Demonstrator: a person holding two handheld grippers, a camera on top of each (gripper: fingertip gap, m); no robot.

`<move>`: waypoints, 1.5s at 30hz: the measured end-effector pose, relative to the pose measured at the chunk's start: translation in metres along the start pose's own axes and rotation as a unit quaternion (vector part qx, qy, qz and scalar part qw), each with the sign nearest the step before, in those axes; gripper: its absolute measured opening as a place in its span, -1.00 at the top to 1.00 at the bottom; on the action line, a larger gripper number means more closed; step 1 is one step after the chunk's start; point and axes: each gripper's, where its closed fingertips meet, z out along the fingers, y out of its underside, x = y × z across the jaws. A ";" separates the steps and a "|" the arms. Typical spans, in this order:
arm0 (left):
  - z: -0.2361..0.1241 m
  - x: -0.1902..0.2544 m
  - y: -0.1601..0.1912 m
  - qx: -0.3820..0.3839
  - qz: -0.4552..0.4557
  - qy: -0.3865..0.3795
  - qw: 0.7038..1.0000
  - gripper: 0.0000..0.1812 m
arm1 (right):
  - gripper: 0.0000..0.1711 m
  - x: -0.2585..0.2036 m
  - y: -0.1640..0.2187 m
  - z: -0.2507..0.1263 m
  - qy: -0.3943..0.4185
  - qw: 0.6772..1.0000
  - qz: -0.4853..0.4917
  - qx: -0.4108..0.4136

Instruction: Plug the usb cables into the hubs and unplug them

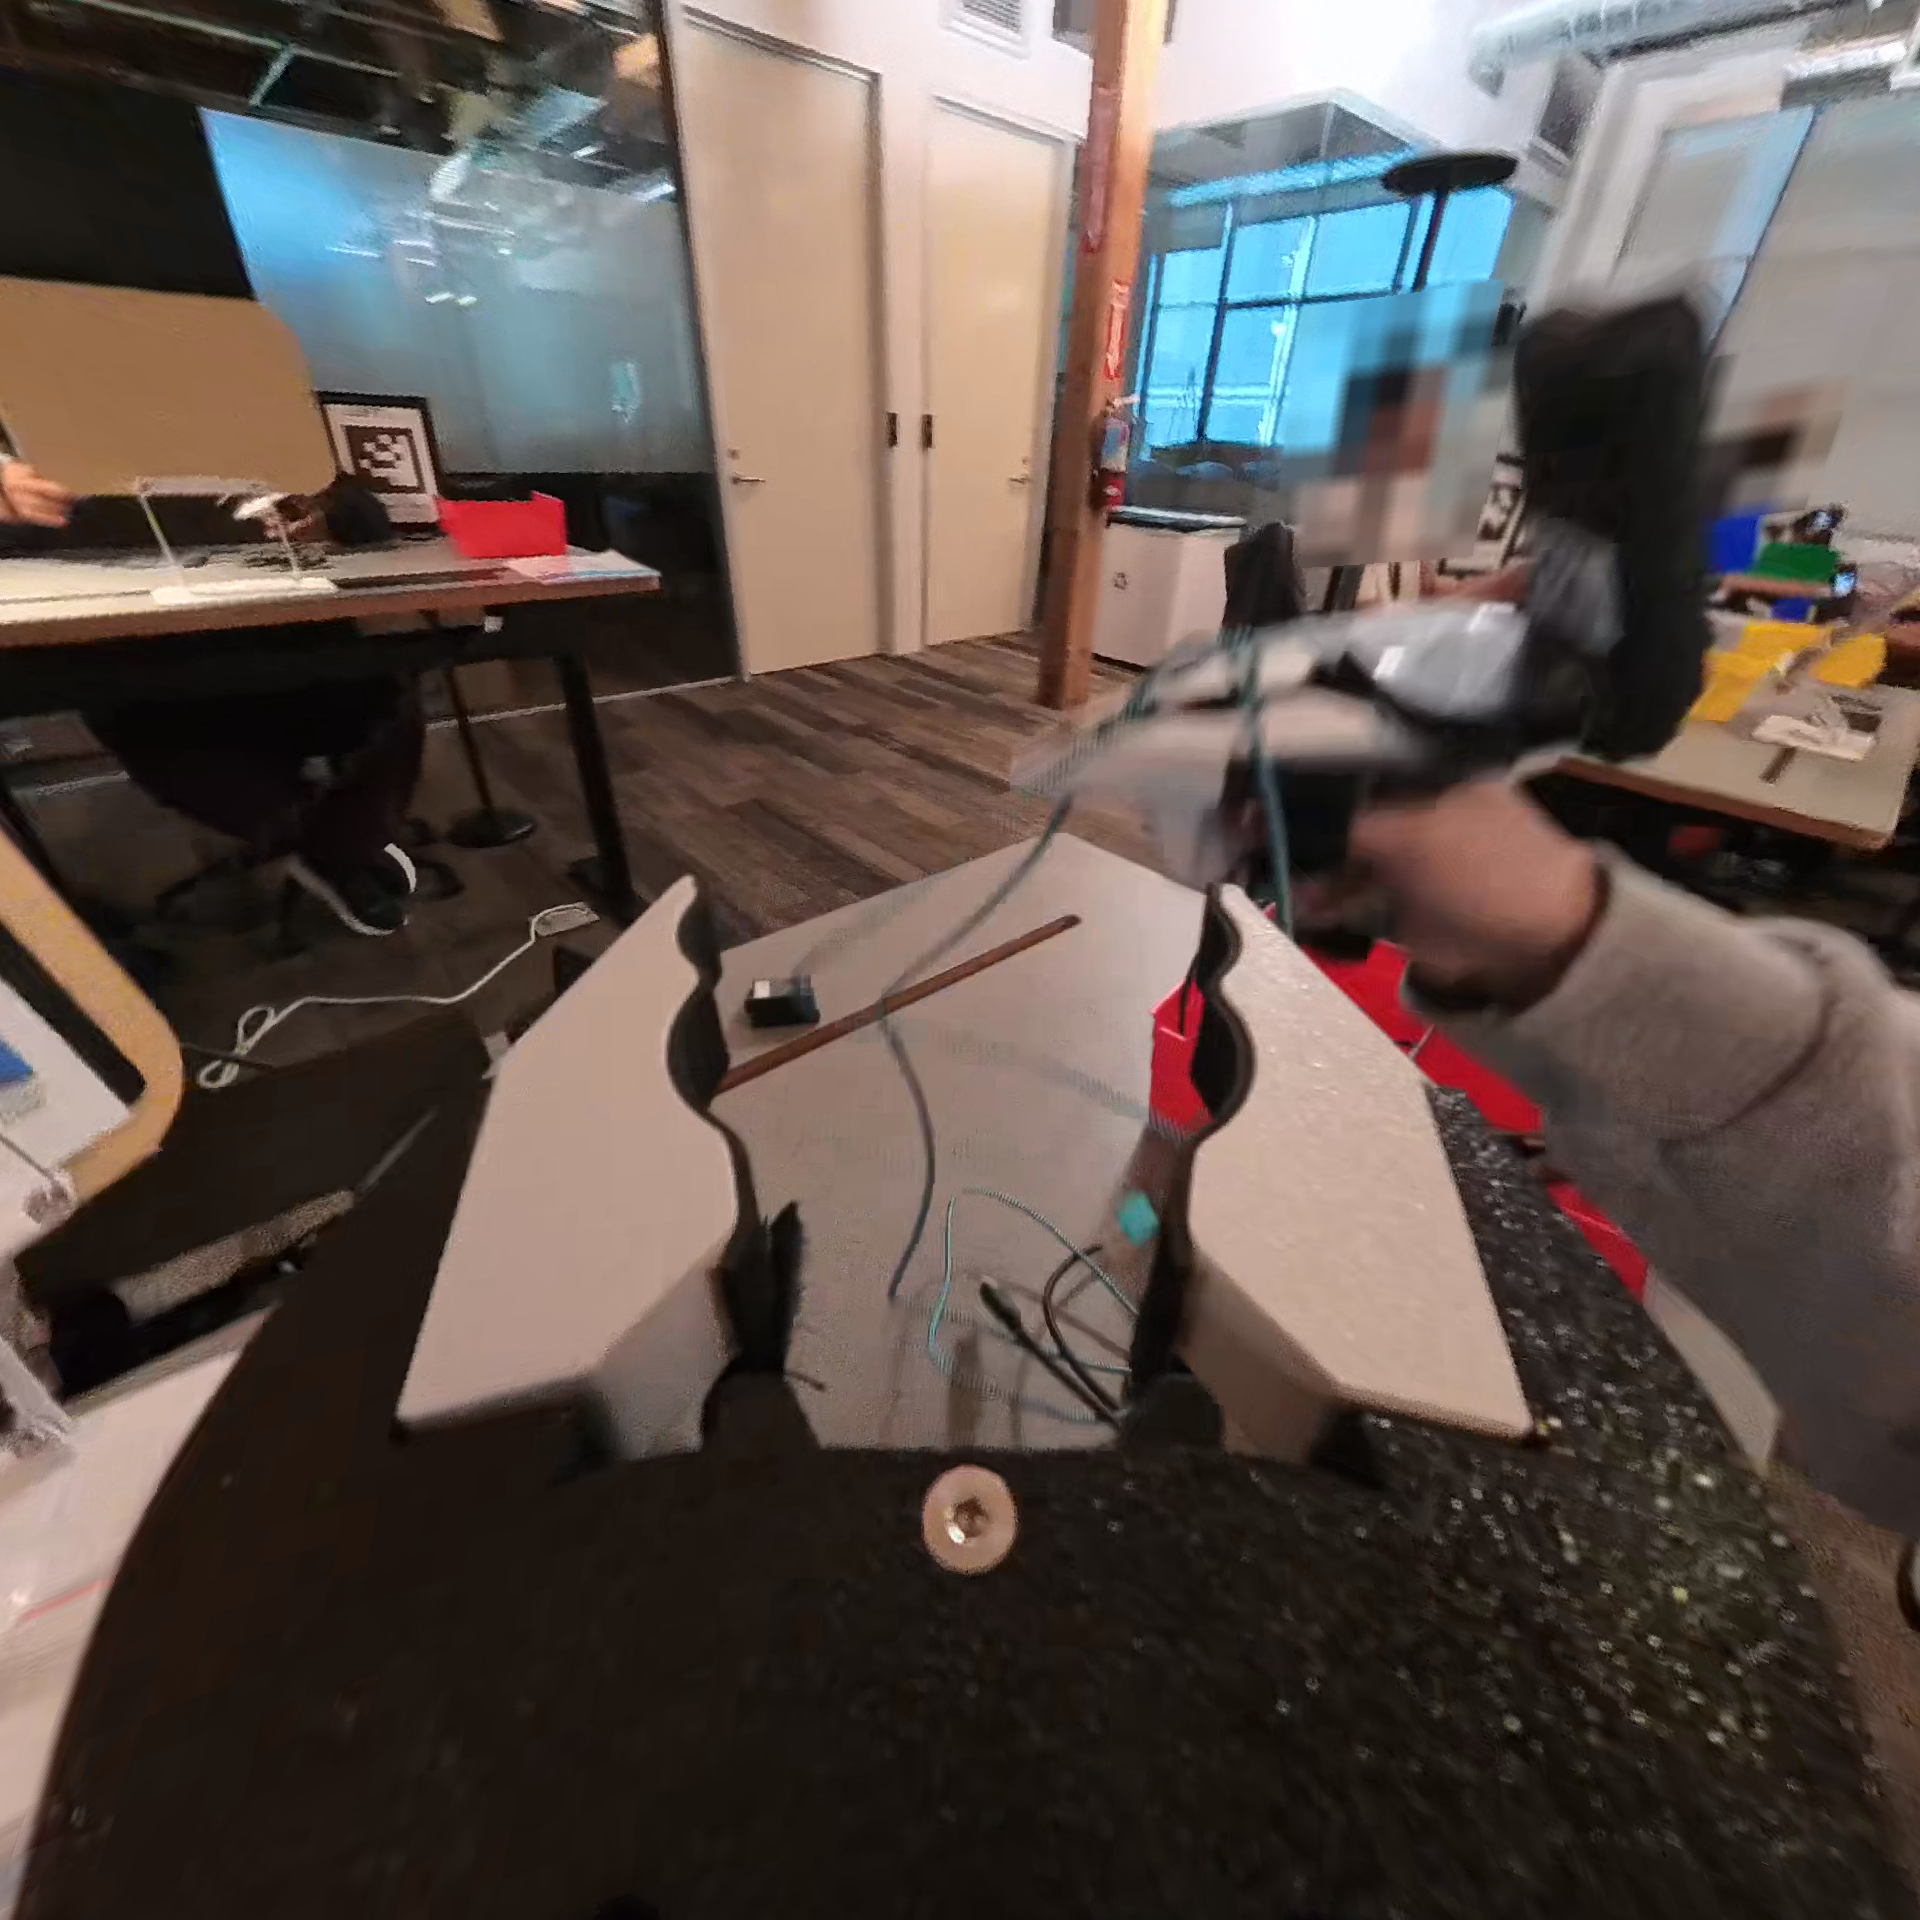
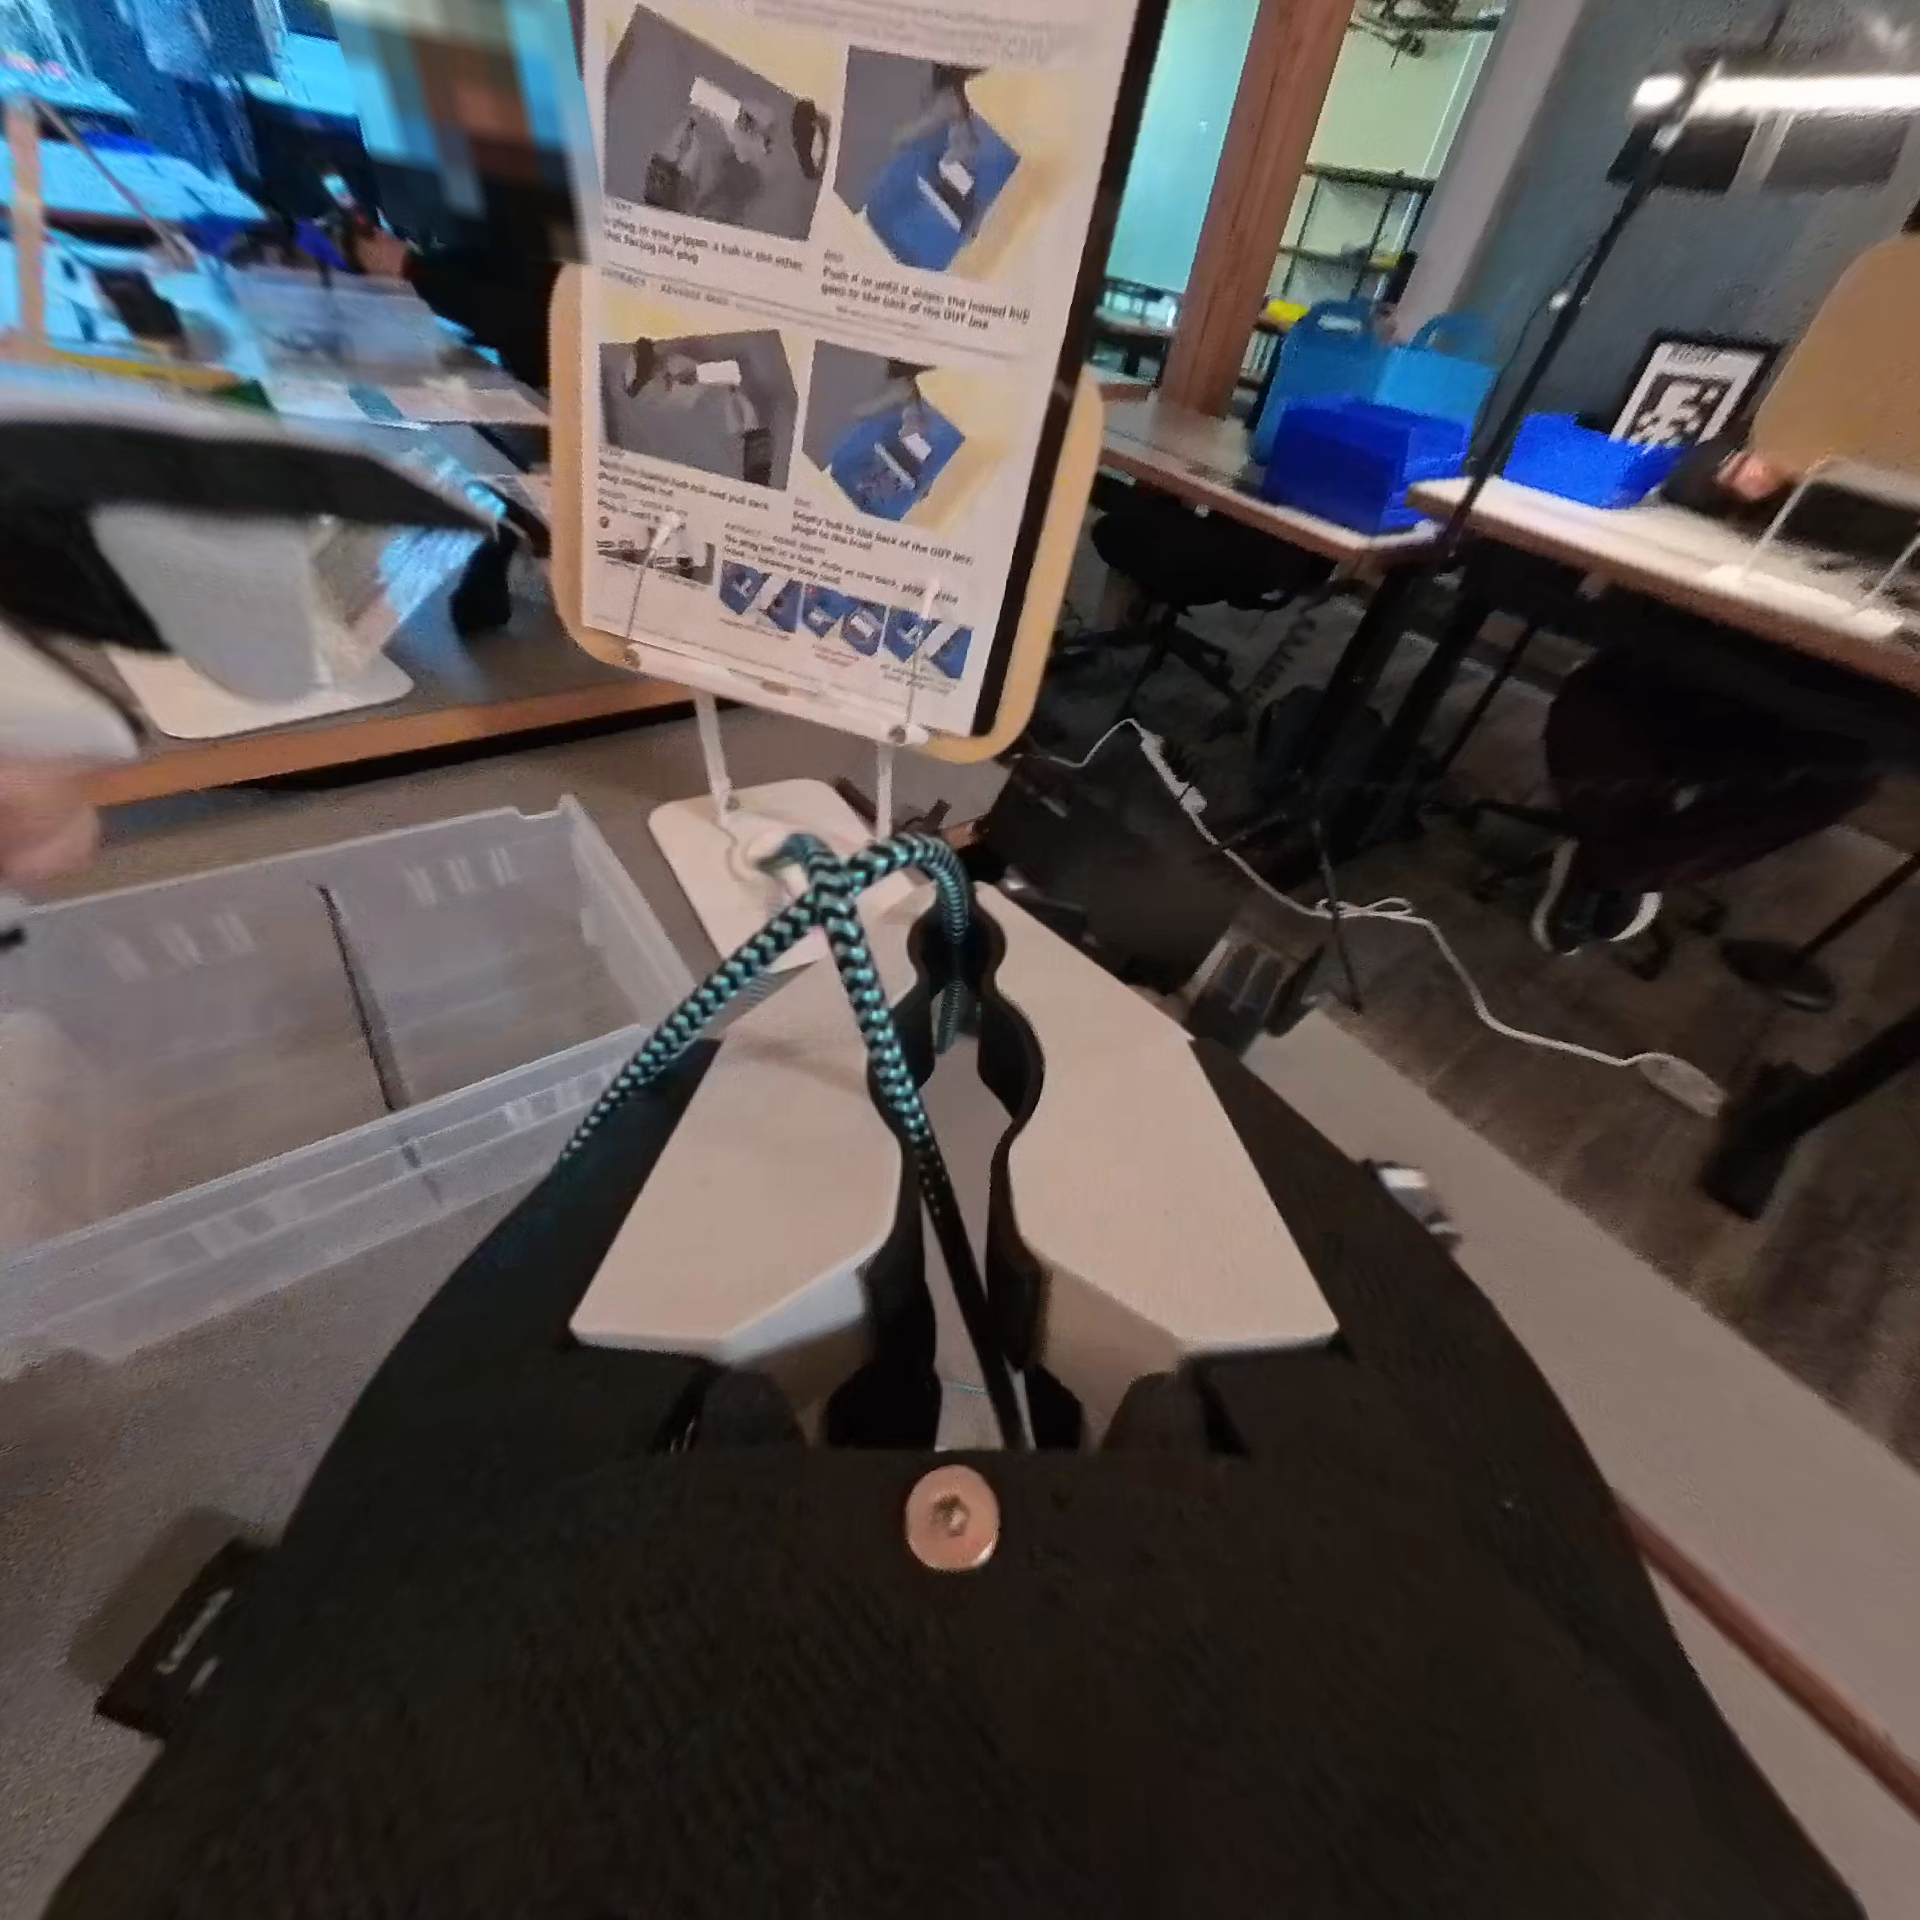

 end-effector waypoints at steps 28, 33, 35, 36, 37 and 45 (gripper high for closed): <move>0.083 0.085 0.134 -0.140 -0.068 0.185 0.970 1.00 | 1.00 0.043 -0.163 -0.108 0.103 0.987 -0.115 0.046; 0.065 0.079 0.018 0.036 -0.058 0.241 0.968 1.00 | 1.00 0.048 -0.145 -0.117 0.080 0.992 -0.081 0.044; 0.065 0.059 -0.015 0.065 -0.069 0.201 0.975 1.00 | 1.00 0.052 -0.135 -0.117 0.080 0.993 -0.075 0.040; 0.070 0.042 -0.018 0.041 -0.026 0.142 0.989 1.00 | 1.00 0.054 -0.130 -0.117 0.083 0.993 -0.074 0.037; 0.073 0.036 -0.022 0.024 0.019 0.115 0.993 1.00 | 1.00 0.055 -0.125 -0.117 0.083 0.993 -0.074 0.033; 0.072 0.025 -0.084 0.032 0.167 0.006 0.985 1.00 | 1.00 0.060 -0.053 -0.100 0.086 0.994 -0.072 -0.003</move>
